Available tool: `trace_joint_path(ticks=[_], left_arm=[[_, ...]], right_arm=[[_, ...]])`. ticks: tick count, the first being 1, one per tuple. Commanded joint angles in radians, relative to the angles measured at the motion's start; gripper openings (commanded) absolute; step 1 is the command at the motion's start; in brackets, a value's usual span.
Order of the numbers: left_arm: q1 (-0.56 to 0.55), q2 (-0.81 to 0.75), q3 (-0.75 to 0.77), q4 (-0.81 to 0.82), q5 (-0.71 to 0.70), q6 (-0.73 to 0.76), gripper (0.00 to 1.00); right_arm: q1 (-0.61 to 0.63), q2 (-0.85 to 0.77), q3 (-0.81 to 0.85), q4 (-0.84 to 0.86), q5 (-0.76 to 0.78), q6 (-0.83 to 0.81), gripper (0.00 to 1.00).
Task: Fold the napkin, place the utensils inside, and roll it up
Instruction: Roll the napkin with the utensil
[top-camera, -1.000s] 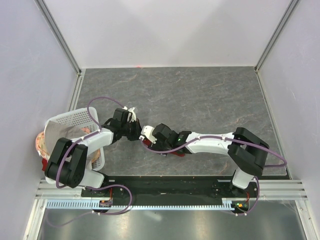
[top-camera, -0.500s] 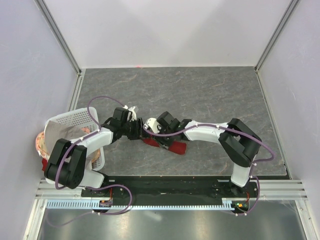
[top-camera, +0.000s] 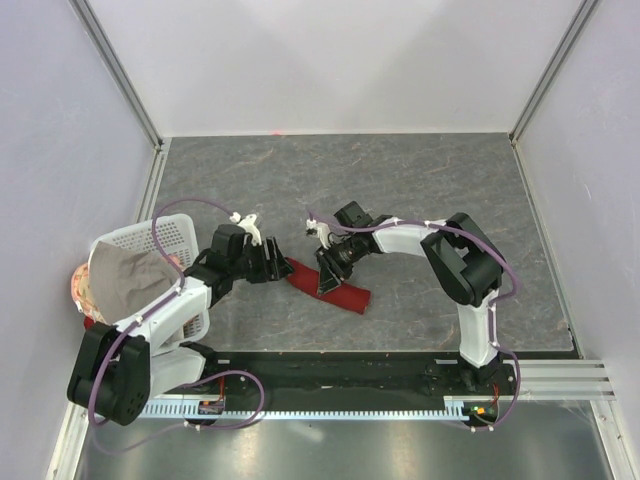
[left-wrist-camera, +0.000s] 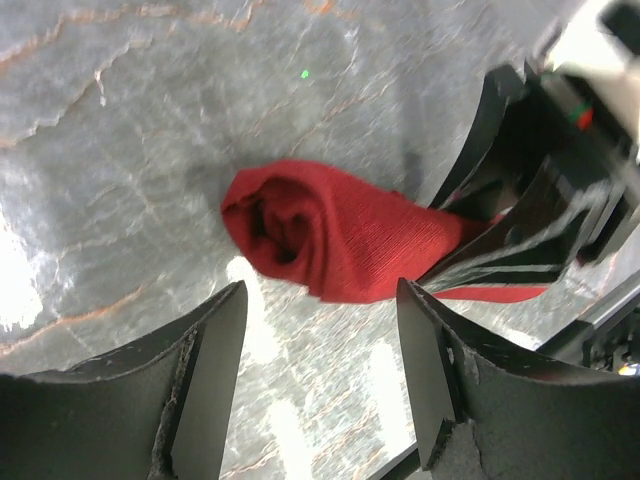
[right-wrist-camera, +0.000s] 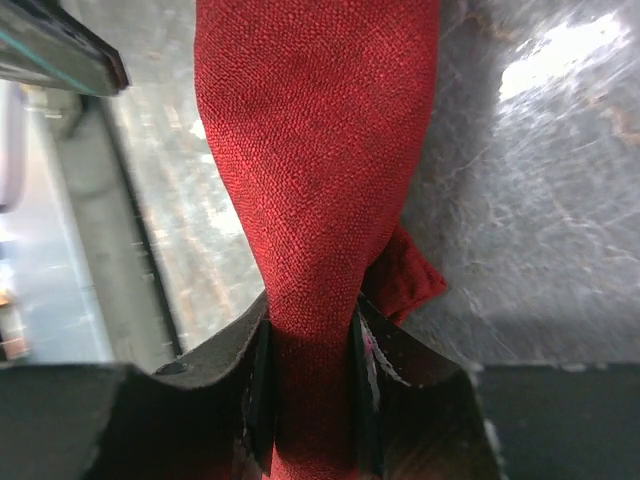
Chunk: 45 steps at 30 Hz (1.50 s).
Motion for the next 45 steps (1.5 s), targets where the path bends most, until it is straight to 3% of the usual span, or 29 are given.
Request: trace_joint_path(ticks=[1,12,18,23,24,26,30,35,41,45], left_arm=[[-0.003,-0.024,-0.036,0.084,-0.009,0.012,0.66],[-0.004,0.024,-0.108,0.277,0.024,0.015,0.63],[-0.006,0.071,-0.134,0.38,0.071,0.012,0.54],[-0.007,0.13,-0.152,0.421,0.099,0.003,0.36],[-0.007,0.136,-0.152,0.418,0.093,0.003,0.27],[-0.007,0.159,-0.139,0.386,0.067,-0.002,0.18],[-0.007,0.203,-0.085,0.305,0.068,0.011,0.03],[-0.007,0.234,-0.007,0.197,0.074,0.009,0.02],[-0.004,0.278,0.102,0.021,0.083,0.0,0.02],[-0.003,0.324,0.16,-0.041,0.11,0.008,0.02]], right_arm=[[-0.028,0.085,0.023,-0.058,-0.188,0.038,0.36],[-0.056,0.181,0.043,-0.056,-0.271,0.052,0.36],[-0.06,0.195,0.052,-0.056,-0.274,0.06,0.37],[-0.066,0.182,0.058,-0.056,-0.237,0.069,0.42],[-0.066,0.165,0.058,-0.056,-0.208,0.069,0.43],[-0.066,0.134,0.052,-0.056,-0.179,0.098,0.47],[-0.062,-0.02,0.027,-0.059,-0.01,0.109,0.57],[-0.019,-0.2,-0.017,-0.05,0.289,0.045,0.69],[0.188,-0.377,-0.143,0.092,0.7,-0.08,0.75],[0.276,-0.418,-0.224,0.204,0.838,-0.127,0.79]])
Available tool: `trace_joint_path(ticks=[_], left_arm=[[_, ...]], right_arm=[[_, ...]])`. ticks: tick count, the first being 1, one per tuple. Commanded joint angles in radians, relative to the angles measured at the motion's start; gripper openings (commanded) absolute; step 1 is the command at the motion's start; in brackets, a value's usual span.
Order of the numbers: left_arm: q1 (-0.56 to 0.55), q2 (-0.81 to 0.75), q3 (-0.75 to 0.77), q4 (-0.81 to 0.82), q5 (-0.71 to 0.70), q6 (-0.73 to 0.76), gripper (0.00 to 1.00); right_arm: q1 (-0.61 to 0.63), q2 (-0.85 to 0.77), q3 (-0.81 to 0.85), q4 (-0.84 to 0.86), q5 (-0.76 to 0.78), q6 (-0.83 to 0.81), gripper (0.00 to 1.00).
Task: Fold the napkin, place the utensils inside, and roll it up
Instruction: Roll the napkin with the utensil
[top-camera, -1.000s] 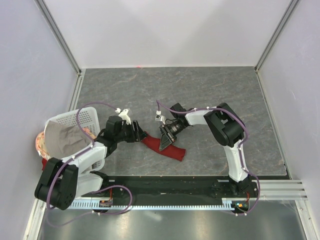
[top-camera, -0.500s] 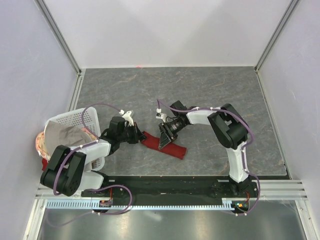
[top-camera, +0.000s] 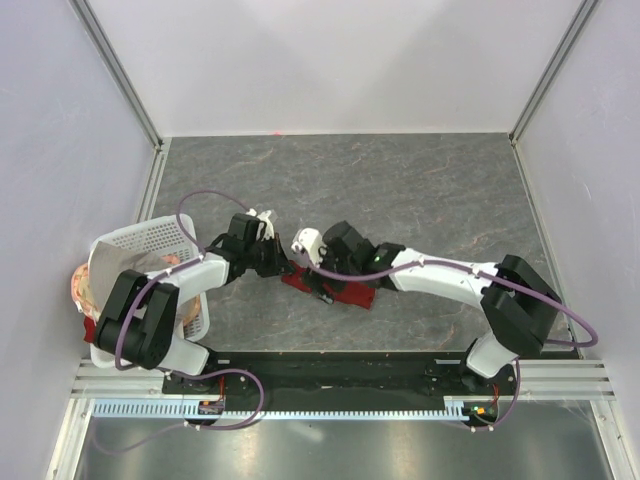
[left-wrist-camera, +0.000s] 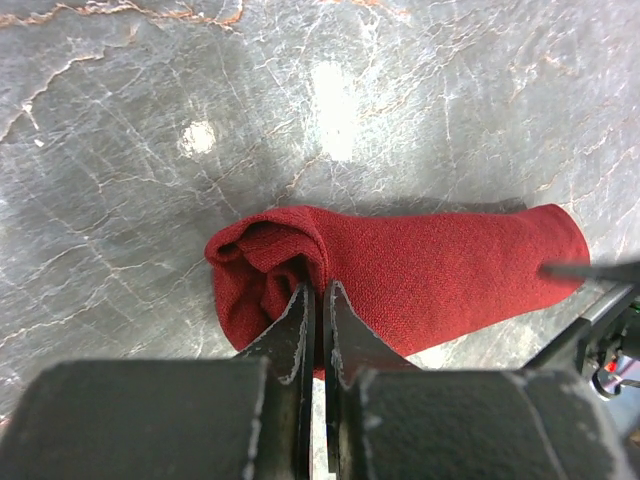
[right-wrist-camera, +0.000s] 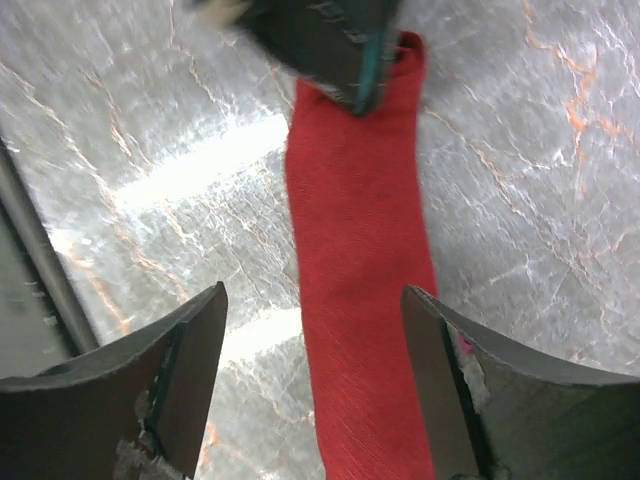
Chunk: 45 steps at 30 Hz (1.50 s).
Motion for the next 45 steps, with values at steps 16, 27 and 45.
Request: trace_joint_path(ticks=[16,27,45], left_arm=[[0.003,0.101,0.099,-0.113,0.09,0.029,0.02],[0.001,-0.016,0.094,-0.101,0.027,0.029,0.56],[0.0,-0.097,-0.033,0.08,-0.007,0.023,0.69]], right_arm=[[0.102,0.134,-0.02,0.099,0.279,-0.137,0.79],[-0.072,0.259,0.065,-0.071,0.005,-0.032,0.47],[-0.209,0.409,0.151,-0.16,-0.345,0.13,0.46]])
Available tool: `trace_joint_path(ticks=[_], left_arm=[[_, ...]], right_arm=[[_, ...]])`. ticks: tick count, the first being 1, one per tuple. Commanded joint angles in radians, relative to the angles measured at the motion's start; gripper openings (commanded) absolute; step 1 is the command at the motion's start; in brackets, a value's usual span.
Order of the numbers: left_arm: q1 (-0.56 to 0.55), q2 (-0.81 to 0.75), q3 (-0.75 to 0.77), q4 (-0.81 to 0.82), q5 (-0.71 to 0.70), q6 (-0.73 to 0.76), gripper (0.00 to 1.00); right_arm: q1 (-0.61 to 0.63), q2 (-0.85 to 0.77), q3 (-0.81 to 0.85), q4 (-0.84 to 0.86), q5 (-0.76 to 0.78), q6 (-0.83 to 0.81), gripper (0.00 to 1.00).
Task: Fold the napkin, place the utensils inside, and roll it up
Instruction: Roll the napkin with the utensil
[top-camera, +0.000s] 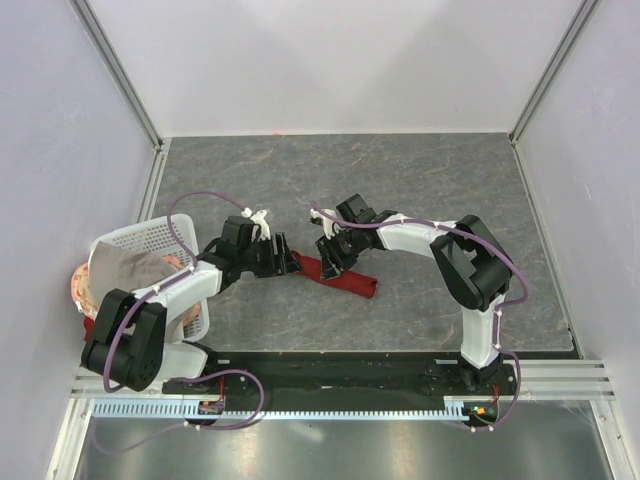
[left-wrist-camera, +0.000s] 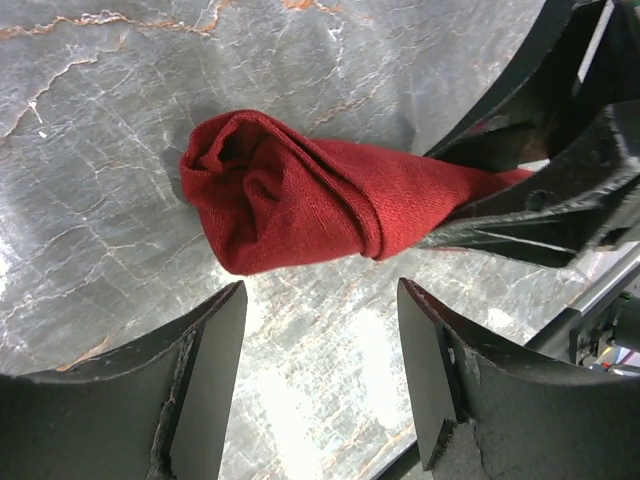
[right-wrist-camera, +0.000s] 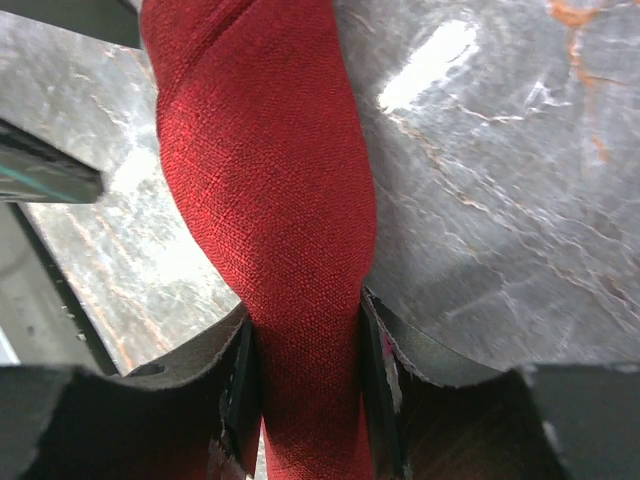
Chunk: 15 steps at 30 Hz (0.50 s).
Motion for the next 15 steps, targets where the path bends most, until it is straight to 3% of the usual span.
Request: trace_joint_path(ticks=[1,8,15], left_arm=[[-0.002,0.006,-0.014,0.11,-0.005,0.01,0.69],[-0.002,-0.048,-0.057,0.189,-0.026,0.008,0.68],[-0.002,0.044,-0.043,0.235,-0.014,0.024,0.68]], right_arm=[[0.013,0.068,-0.015,-0.096,-0.022,0.015,0.46],[0.013,0.076,-0.012,-0.11,-0.019,0.019,0.46],[0.013,0.078,-0.006,-0.117,-0.032,0.018,0.45]])
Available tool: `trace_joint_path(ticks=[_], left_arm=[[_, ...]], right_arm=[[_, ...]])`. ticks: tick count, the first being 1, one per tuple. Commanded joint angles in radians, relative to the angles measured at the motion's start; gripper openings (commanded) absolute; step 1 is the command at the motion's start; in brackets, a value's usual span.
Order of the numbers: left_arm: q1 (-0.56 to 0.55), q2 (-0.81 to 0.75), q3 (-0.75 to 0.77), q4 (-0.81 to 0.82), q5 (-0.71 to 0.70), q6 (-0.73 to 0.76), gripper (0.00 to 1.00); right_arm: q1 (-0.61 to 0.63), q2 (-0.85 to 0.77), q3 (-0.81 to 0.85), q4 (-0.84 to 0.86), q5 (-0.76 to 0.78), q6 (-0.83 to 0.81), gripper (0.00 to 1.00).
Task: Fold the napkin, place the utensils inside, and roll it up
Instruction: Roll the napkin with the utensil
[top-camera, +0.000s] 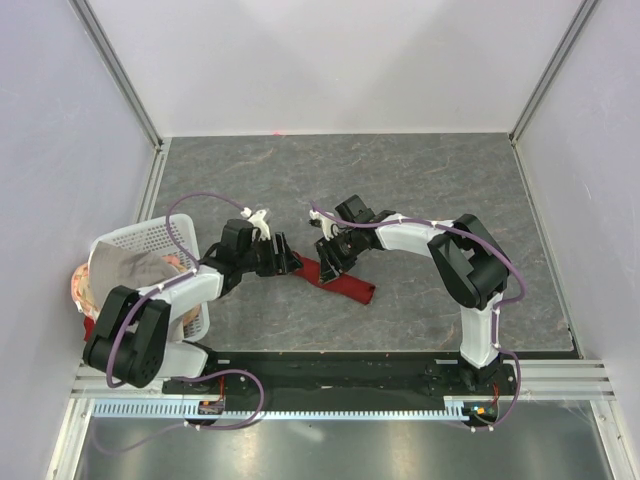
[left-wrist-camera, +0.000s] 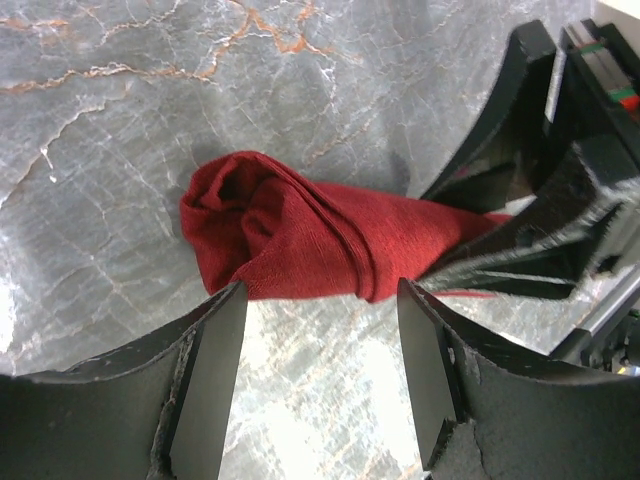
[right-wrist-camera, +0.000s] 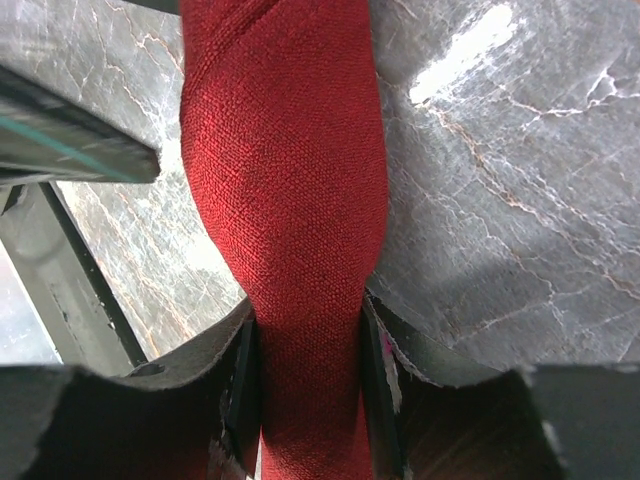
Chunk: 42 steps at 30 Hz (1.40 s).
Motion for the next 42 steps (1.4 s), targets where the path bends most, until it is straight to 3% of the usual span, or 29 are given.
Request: trace_joint_path(ticks=[1,11,20,29,32,36,38,39,42], left_arm=[[-0.003,0.05,0.015,0.097,0.003,0.025,0.67],[-0.003,0.084,0.024,0.122,-0.005,0.039,0.61],[-0.003,-0.035,-0.038,0.134,-0.086,0.106,0.7],[-0.004,0.072,-0.01,0.201,-0.013,0.128,0.7],[-0.006,0.106,-0.008,0.224,0.019,0.122,0.63],[-0.006,0.152,0.005,0.235,0.03,0.115,0.4],[-0.006,0.176,0.024,0.22,0.024,0.112,0.28],[-0.006,0.184,0.033,0.189,0.015,0.114,0.17],[-0.006,0.222,0.088,0.087,-0.002,0.114,0.02]], right_arm=[[0.013,0.061,-0.014,-0.102,0.028,-0.008,0.45],[0.014,0.081,-0.005,-0.117,0.011,-0.021,0.45],[0.014,0.096,0.009,-0.127,-0.001,-0.028,0.45],[0.013,0.11,0.017,-0.134,-0.004,-0.03,0.45],[0.013,0.116,0.023,-0.137,-0.009,-0.03,0.45],[0.013,0.102,0.032,-0.145,-0.004,-0.027,0.47],[0.014,0.069,0.034,-0.147,0.006,-0.024,0.53],[0.016,0.052,0.034,-0.148,0.011,-0.024,0.55],[0.037,-0.032,0.032,-0.15,0.091,-0.03,0.71]])
